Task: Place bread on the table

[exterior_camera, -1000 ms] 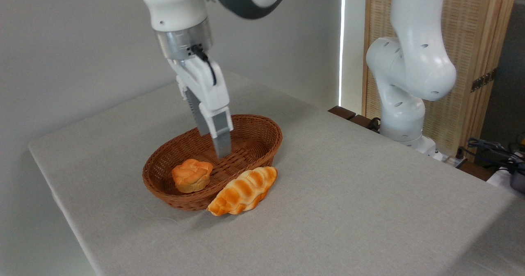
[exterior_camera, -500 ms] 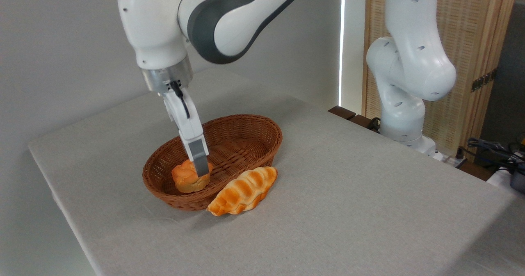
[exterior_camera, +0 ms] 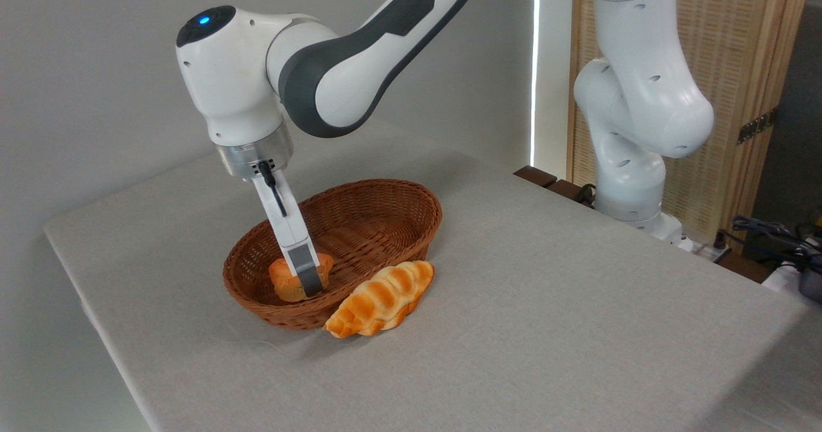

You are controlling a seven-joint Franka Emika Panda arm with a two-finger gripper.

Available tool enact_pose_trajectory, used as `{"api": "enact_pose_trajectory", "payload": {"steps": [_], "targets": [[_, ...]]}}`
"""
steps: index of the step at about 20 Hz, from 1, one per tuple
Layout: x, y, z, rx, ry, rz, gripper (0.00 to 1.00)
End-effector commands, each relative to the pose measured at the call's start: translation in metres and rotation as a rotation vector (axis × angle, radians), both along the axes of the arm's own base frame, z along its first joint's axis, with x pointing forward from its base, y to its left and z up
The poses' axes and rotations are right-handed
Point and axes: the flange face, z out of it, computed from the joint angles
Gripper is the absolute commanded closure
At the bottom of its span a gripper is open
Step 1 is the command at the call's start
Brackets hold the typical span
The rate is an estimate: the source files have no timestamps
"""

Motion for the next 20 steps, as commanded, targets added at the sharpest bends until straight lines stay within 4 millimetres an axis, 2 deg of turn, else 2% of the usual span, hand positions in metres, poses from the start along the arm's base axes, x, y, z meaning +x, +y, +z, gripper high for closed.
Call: {"api": "enact_pose_trajectory", "payload": {"steps": [1, 2, 3, 4, 10, 12, 15, 17, 20], "targets": [[0.003, -0.002, 0.0, 0.001, -0.011, -0.008, 0.13], [0.003, -0.002, 0.001, -0.001, -0.013, -0.009, 0.35], [0.003, -0.002, 0.002, -0.002, -0.014, -0.01, 0.5], [0.003, -0.002, 0.002, -0.002, -0.014, -0.01, 0.52], [0.002, -0.002, 0.003, -0.001, -0.009, -0.009, 0.5], [0.002, 0.0, 0.012, -0.005, -0.024, -0.008, 0.48], [-0.001, 0.006, 0.042, -0.027, -0.065, 0.017, 0.48], [-0.01, 0.014, 0.059, -0.029, -0.051, 0.022, 0.48], [-0.022, 0.035, 0.086, -0.031, -0.039, 0.047, 0.46]]}}
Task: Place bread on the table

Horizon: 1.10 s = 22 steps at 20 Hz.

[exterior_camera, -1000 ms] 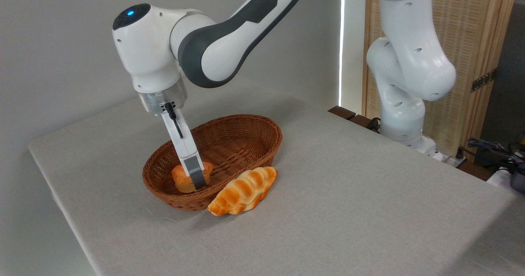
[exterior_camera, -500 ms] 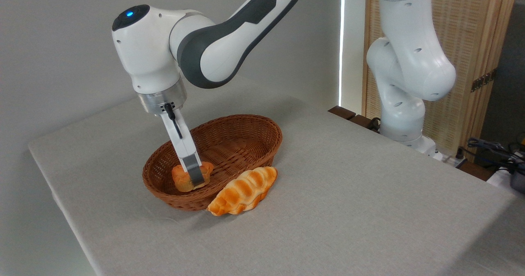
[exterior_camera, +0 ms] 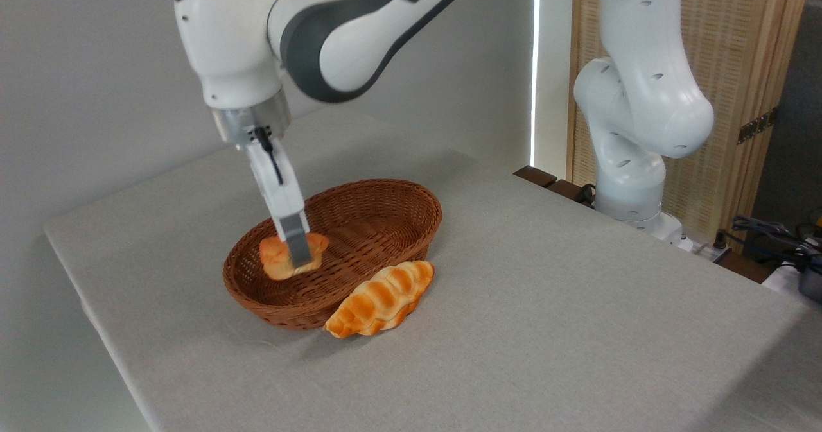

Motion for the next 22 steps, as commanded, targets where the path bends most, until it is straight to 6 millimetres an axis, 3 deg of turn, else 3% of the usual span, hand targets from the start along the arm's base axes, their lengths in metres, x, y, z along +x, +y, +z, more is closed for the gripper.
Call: {"api": "enact_pose_trajectory", "payload": {"steps": [1, 5, 9, 11, 12, 13, 16, 22], "targets": [[-0.015, 0.031, 0.036, -0.019, 0.0, 0.046, 0.45], [-0.016, 0.1, 0.048, -0.018, 0.014, 0.156, 0.39], [-0.015, 0.159, 0.039, -0.009, 0.04, 0.252, 0.33], [-0.02, 0.19, 0.024, -0.006, 0.078, 0.297, 0.33], [-0.02, 0.197, 0.016, -0.006, 0.092, 0.293, 0.22], [-0.019, 0.198, 0.01, -0.005, 0.101, 0.286, 0.0], [-0.015, 0.198, -0.006, 0.003, 0.131, 0.287, 0.0], [-0.013, 0.197, -0.011, 0.005, 0.138, 0.288, 0.0]]}}
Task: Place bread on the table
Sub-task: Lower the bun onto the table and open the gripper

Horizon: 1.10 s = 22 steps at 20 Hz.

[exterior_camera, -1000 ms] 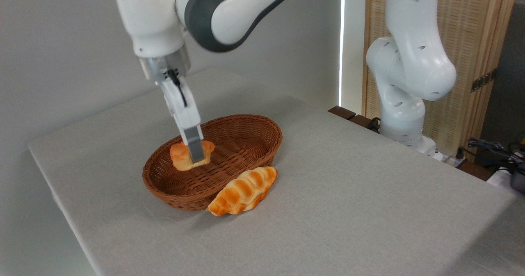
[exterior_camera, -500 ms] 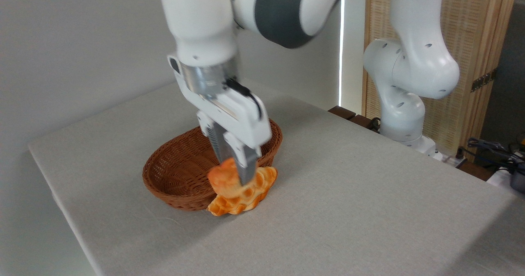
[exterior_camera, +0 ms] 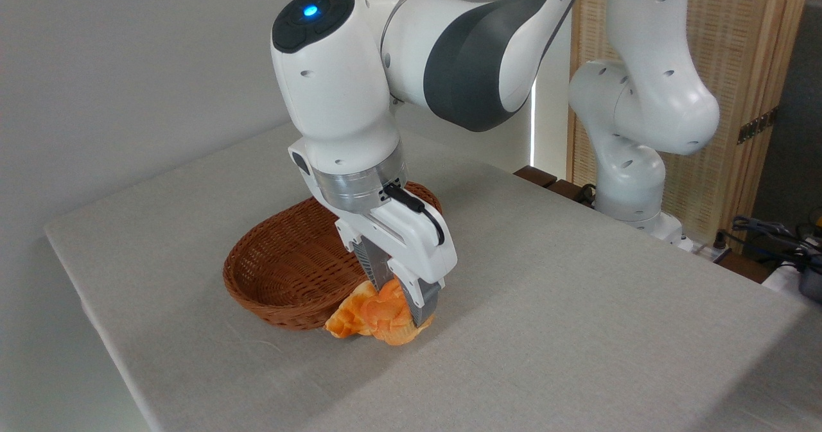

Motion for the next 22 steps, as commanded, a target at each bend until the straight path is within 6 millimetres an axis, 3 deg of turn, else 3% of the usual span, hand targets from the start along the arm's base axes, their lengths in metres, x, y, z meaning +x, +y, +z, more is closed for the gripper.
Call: {"api": "enact_pose_trajectory", "payload": {"steps": [1, 12, 15, 20, 22], "targets": [[0.001, 0.0, 0.003, -0.003, 0.004, -0.006, 0.0], [0.004, -0.002, 0.008, -0.007, -0.016, -0.005, 0.0], [0.011, -0.014, 0.041, -0.009, -0.088, -0.026, 0.0], [0.011, -0.059, 0.097, -0.02, -0.191, -0.087, 0.0], [0.009, -0.079, 0.107, -0.01, -0.206, -0.087, 0.0]]}}
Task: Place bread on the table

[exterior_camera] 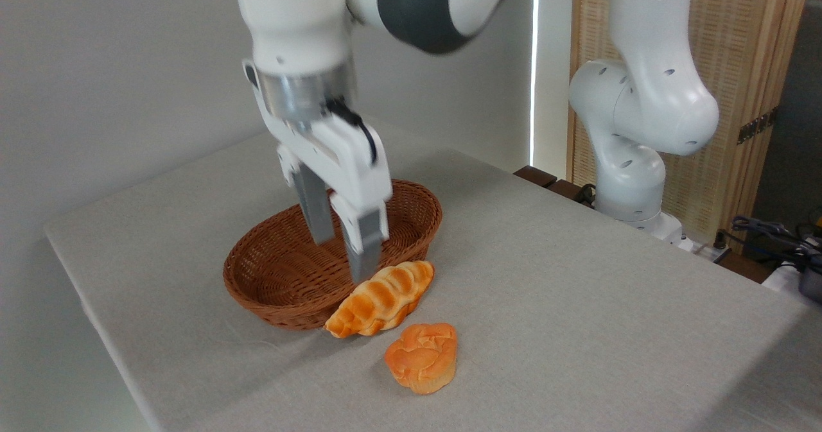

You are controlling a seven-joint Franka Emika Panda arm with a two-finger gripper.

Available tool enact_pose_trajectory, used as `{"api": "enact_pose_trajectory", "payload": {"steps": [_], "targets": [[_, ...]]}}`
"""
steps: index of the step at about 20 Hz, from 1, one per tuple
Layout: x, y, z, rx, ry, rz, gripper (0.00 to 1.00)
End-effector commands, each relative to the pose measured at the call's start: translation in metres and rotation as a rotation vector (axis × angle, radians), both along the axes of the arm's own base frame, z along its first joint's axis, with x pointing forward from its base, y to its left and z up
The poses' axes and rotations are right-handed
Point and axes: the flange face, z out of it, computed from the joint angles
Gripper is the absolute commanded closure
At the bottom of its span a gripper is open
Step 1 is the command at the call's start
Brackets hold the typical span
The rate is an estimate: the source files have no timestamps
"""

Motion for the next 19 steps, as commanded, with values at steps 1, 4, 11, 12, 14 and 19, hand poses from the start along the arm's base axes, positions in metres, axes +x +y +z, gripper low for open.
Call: {"api": "enact_pose_trajectory", "payload": {"steps": [1, 4, 11, 12, 14, 19], "targets": [[-0.0036, -0.0332, 0.0212, -0.001, -0.027, 0.01, 0.0], [-0.0043, -0.0429, 0.0223, 0.005, -0.023, 0.071, 0.0], [-0.002, -0.0421, 0.016, 0.009, -0.002, 0.141, 0.0], [-0.0015, -0.0412, 0.0151, 0.019, -0.004, 0.139, 0.0], [-0.0009, -0.0365, 0.0151, 0.08, -0.015, 0.127, 0.0], [-0.0021, -0.037, 0.0153, 0.084, -0.009, 0.132, 0.0]]}}
